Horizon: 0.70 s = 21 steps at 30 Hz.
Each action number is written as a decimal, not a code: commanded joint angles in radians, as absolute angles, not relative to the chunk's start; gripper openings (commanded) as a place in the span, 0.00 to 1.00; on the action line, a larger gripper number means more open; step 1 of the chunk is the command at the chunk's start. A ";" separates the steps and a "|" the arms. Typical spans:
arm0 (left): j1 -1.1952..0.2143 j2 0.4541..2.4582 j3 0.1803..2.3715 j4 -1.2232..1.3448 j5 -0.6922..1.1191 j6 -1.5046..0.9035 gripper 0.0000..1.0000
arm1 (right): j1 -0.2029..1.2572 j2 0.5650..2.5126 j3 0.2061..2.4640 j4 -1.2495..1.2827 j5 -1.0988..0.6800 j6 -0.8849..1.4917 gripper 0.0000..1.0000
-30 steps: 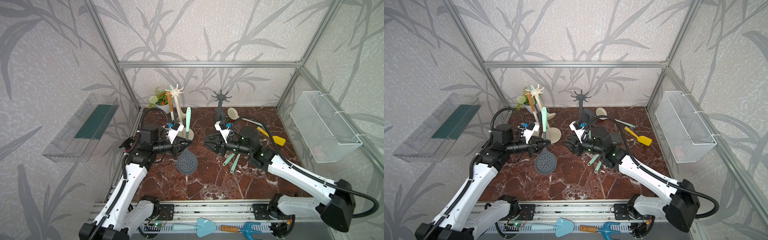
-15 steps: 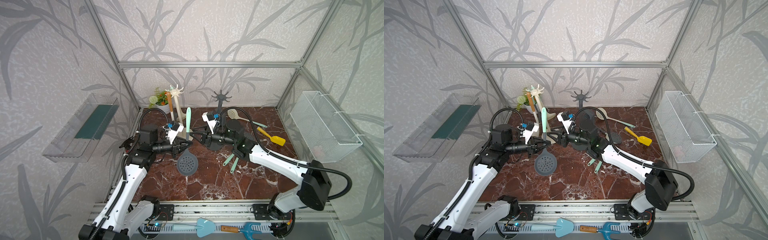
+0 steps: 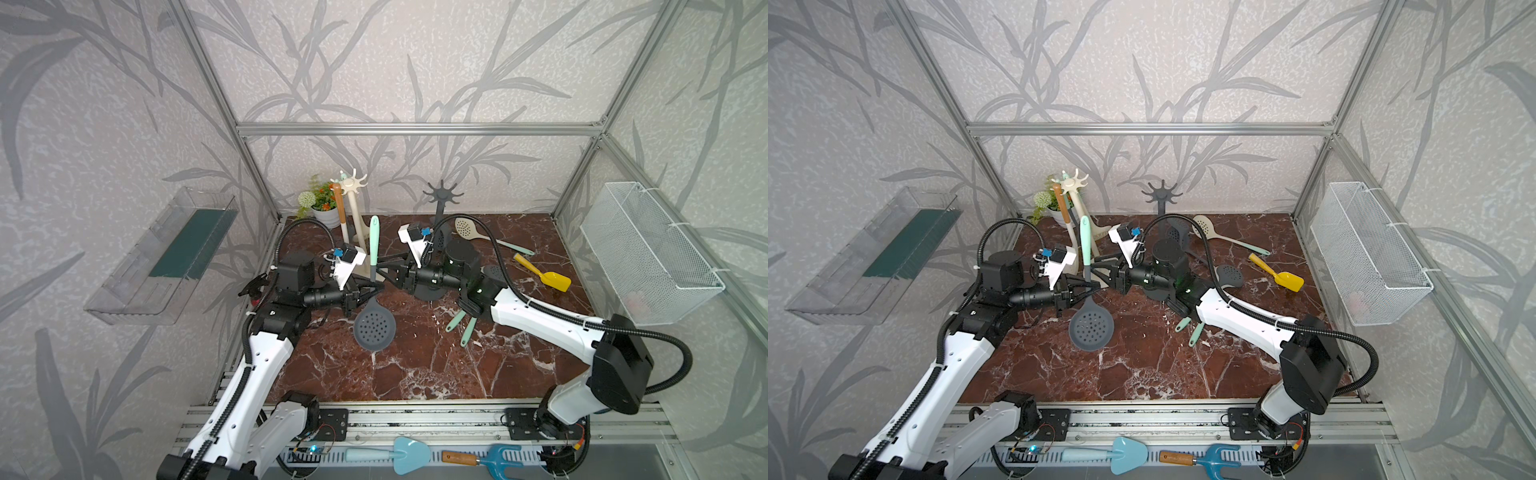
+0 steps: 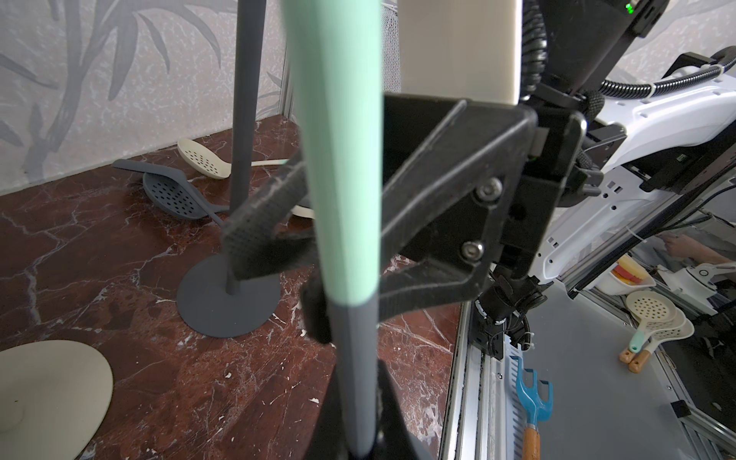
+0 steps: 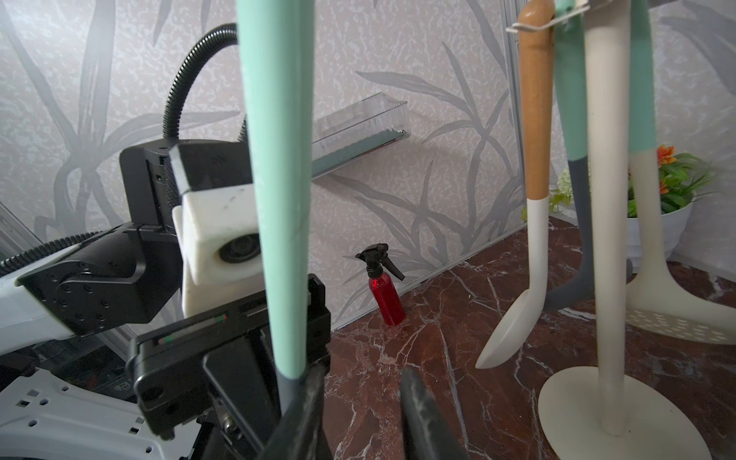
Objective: Hang the skimmer on the kitchen utensil rack
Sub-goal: Pick up the skimmer from the center of the board.
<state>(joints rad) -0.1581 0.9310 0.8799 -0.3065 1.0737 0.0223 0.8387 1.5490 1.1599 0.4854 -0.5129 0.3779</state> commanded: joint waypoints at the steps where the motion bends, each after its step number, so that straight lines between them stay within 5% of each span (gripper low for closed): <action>1: -0.141 0.923 0.869 -0.258 1.047 -0.006 0.00 | 0.854 1.497 1.142 0.542 -0.563 0.378 0.38; 21: -0.131 0.933 0.865 -0.249 1.075 -0.015 0.00 | 0.857 1.575 1.231 0.509 -0.623 0.378 0.41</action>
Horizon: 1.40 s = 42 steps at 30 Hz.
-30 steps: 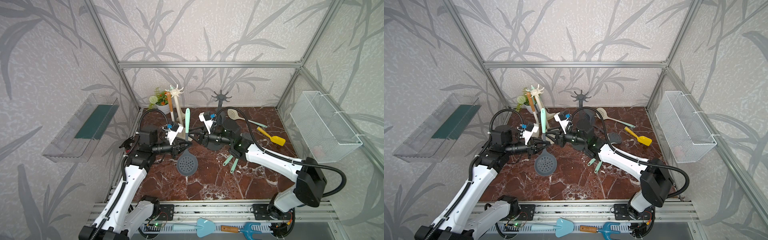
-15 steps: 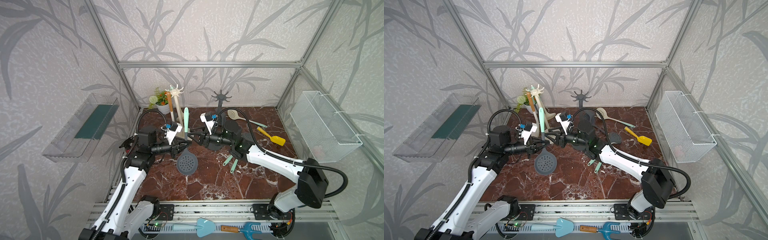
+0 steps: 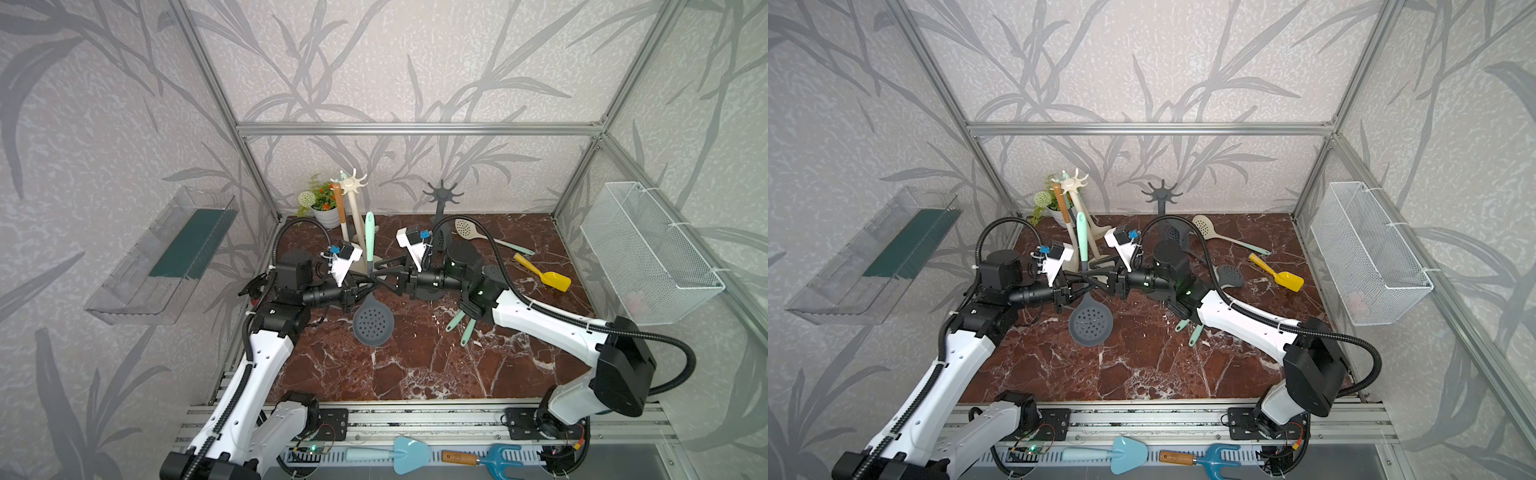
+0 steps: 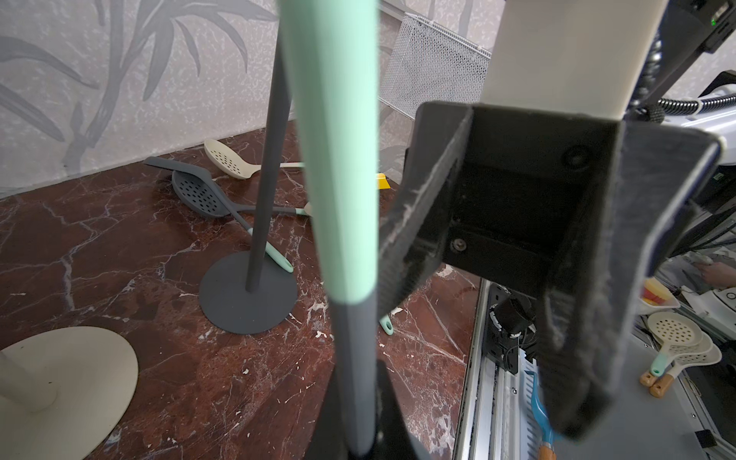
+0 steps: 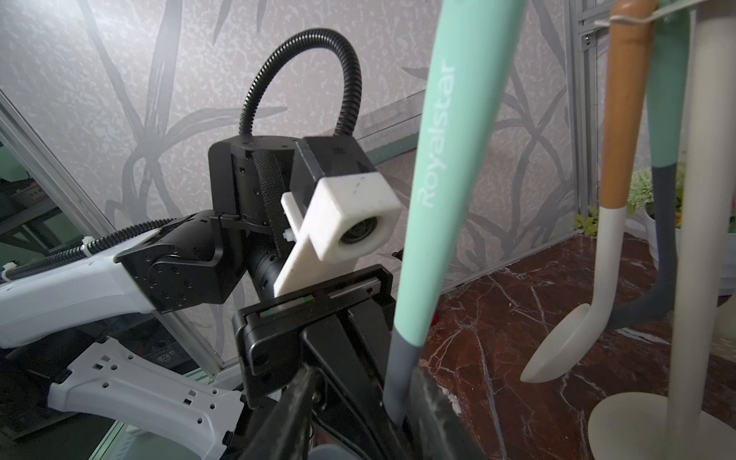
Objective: Hang the skimmer on the kitchen utensil rack
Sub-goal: Pick up the skimmer from the center of the board.
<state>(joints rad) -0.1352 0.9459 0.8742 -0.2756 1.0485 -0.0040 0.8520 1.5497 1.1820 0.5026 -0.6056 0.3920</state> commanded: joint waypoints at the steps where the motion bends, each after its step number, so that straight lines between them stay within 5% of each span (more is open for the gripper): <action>1: -0.131 0.931 0.862 -0.249 1.076 -0.015 0.00 | 0.857 1.585 1.242 0.505 -0.624 0.376 0.41; 12: -0.132 0.919 0.865 -0.256 1.083 -0.012 0.00 | 0.851 1.652 1.326 0.479 -0.620 0.355 0.36; 15: -0.132 0.920 0.864 -0.255 1.086 -0.014 0.00 | 0.846 1.659 1.337 0.492 -0.629 0.360 0.28; 20: -0.132 0.922 0.865 -0.256 1.067 -0.021 0.00 | 0.847 1.665 1.355 0.497 -0.631 0.372 0.00; 21: -0.132 0.921 0.865 -0.260 1.053 -0.023 0.03 | 0.846 1.665 1.352 0.498 -0.626 0.372 0.00; 25: -0.136 0.902 0.866 -0.265 0.994 -0.038 0.42 | 0.847 1.658 1.333 0.500 -0.591 0.370 0.00; 29: -0.148 0.852 0.823 -0.210 0.901 -0.092 0.56 | 0.847 1.645 1.303 0.530 -0.546 0.387 0.00; 34: -0.180 0.790 0.776 -0.185 0.762 -0.110 0.56 | 0.853 1.636 1.299 0.507 -0.470 0.390 0.00; 42: -0.325 0.801 0.732 -0.104 0.524 -0.122 0.42 | 0.893 1.602 1.285 0.466 -0.325 0.332 0.00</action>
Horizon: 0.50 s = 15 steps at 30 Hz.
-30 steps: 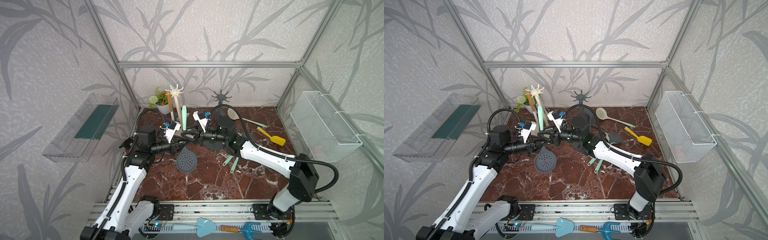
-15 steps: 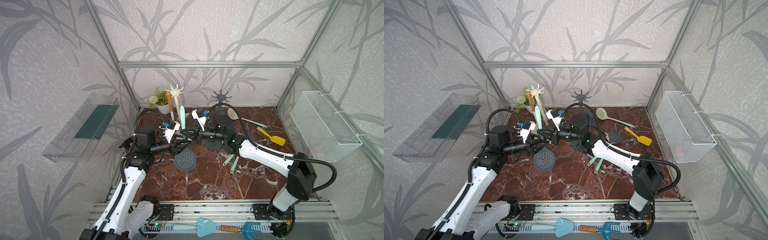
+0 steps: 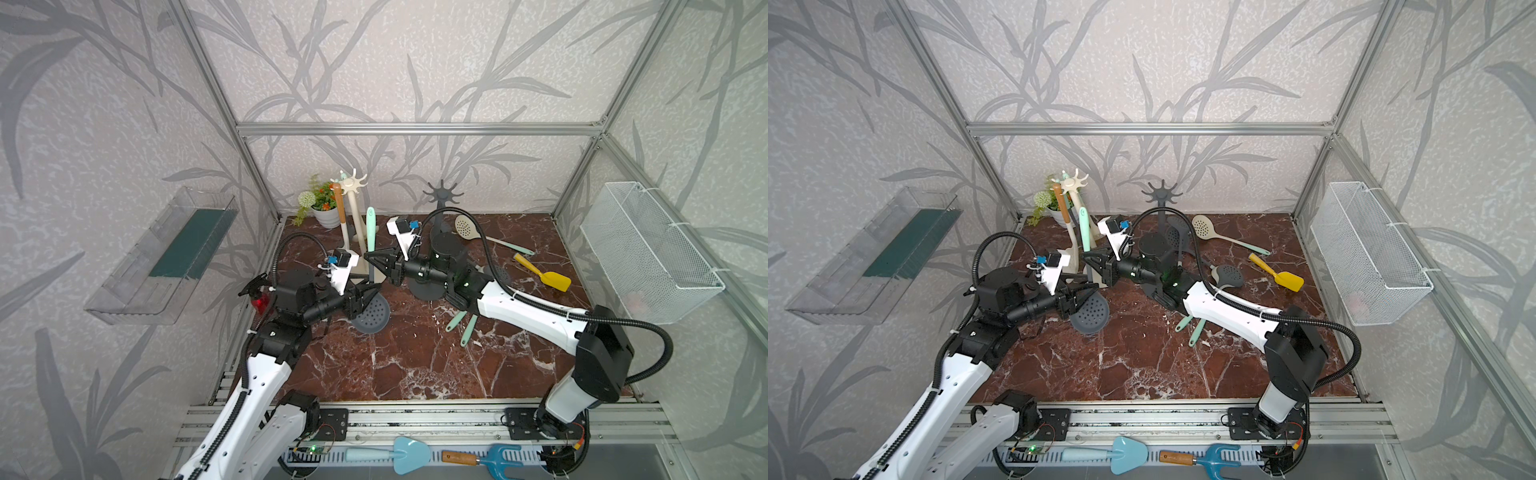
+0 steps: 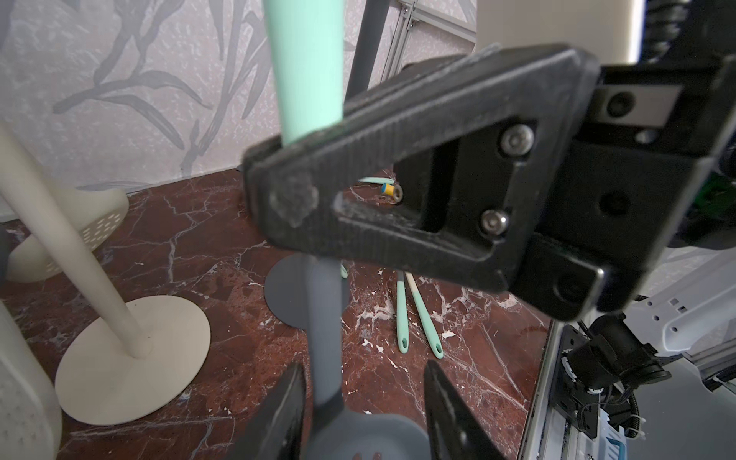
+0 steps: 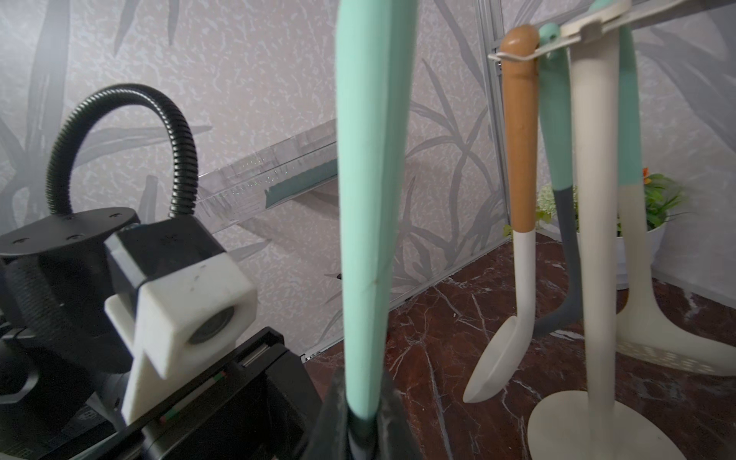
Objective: Hang the skimmer on the kitchen utensil rack
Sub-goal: Pick up the skimmer from the center of the board.
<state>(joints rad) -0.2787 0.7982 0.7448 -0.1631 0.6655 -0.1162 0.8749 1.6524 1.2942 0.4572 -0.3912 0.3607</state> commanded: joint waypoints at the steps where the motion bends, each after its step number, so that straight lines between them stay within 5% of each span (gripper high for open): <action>1: -0.348 0.801 0.722 -0.084 0.473 -0.127 0.39 | 0.898 1.598 1.281 0.465 -0.313 0.328 0.00; 15: -0.418 0.785 0.638 0.066 0.207 -0.177 0.16 | 0.912 1.559 1.243 0.447 -0.237 0.336 0.00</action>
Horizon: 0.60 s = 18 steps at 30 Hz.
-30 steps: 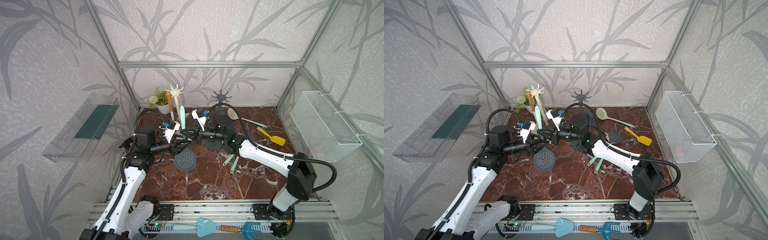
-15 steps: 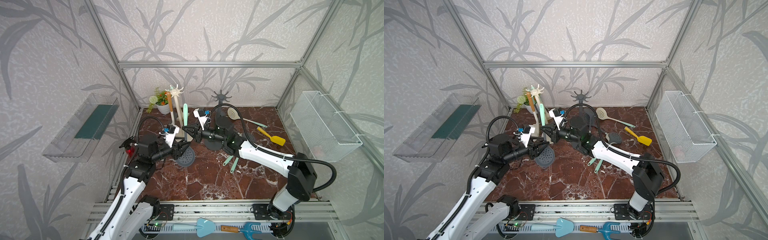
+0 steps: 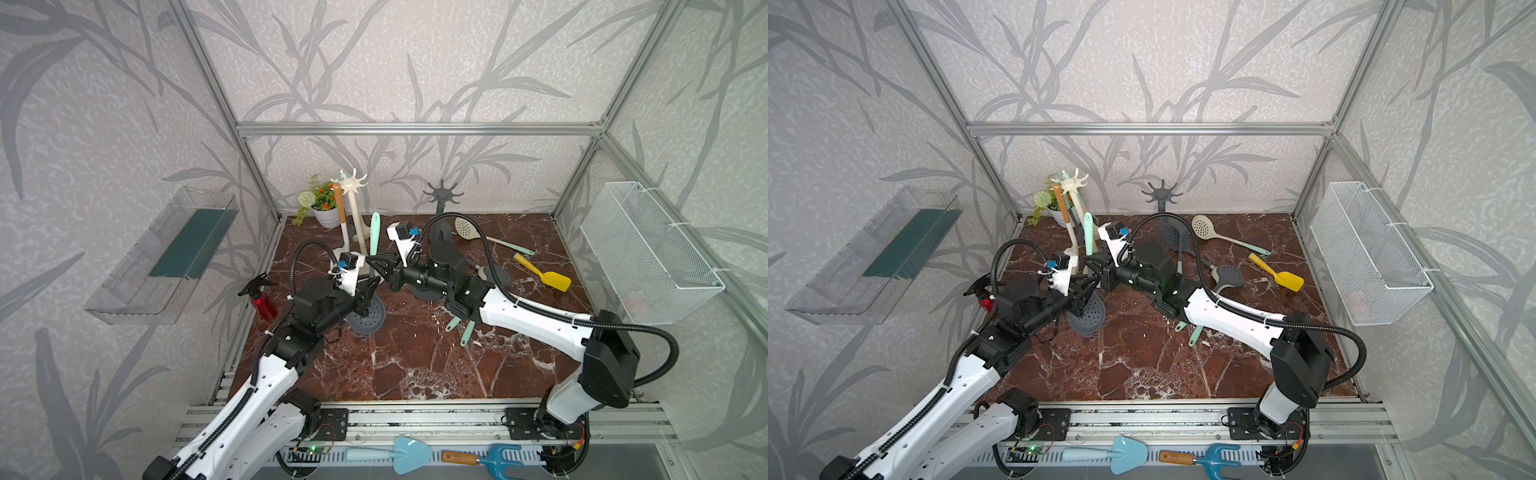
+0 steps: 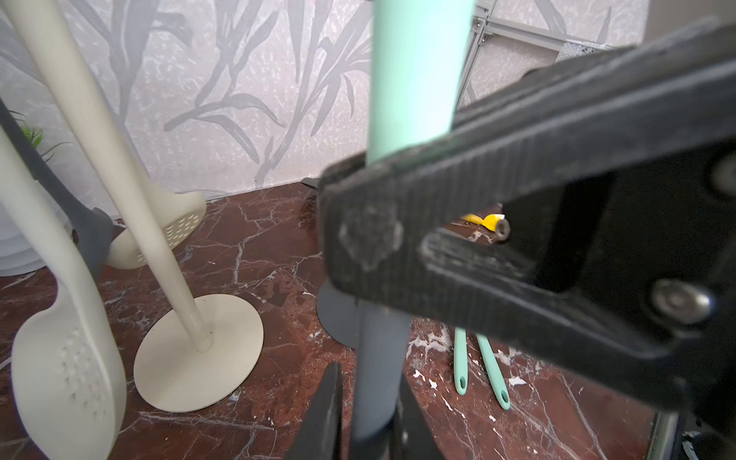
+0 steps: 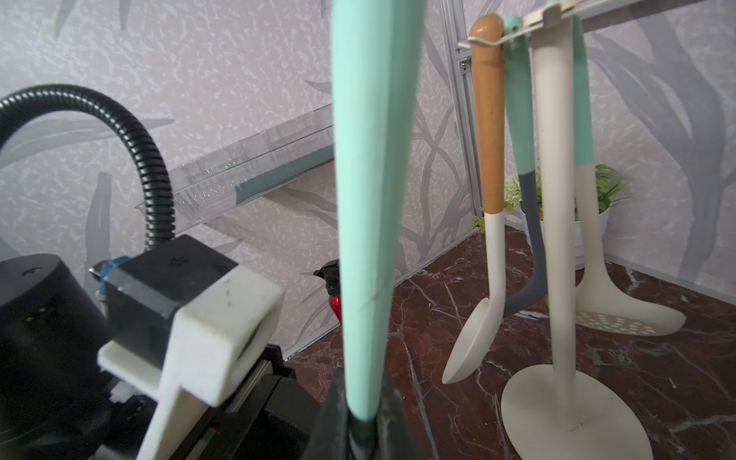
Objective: Hang the skimmer on the kitchen utensil rack
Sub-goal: Pick up the skimmer from the center of the board.
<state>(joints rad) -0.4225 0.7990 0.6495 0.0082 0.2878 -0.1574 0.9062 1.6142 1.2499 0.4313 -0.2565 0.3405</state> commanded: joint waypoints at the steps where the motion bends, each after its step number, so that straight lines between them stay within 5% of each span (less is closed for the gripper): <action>1: -0.419 0.788 0.638 0.067 0.208 -0.178 0.14 | 0.913 1.560 1.243 0.445 -0.236 0.336 0.00; 18: -0.428 0.804 0.618 0.094 0.143 -0.164 0.14 | 0.930 1.584 1.280 0.360 -0.120 0.325 0.00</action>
<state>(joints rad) -0.4446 0.8074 0.6231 0.0395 0.2546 -0.1444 0.9283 1.6138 1.2522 0.3885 -0.1574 0.3290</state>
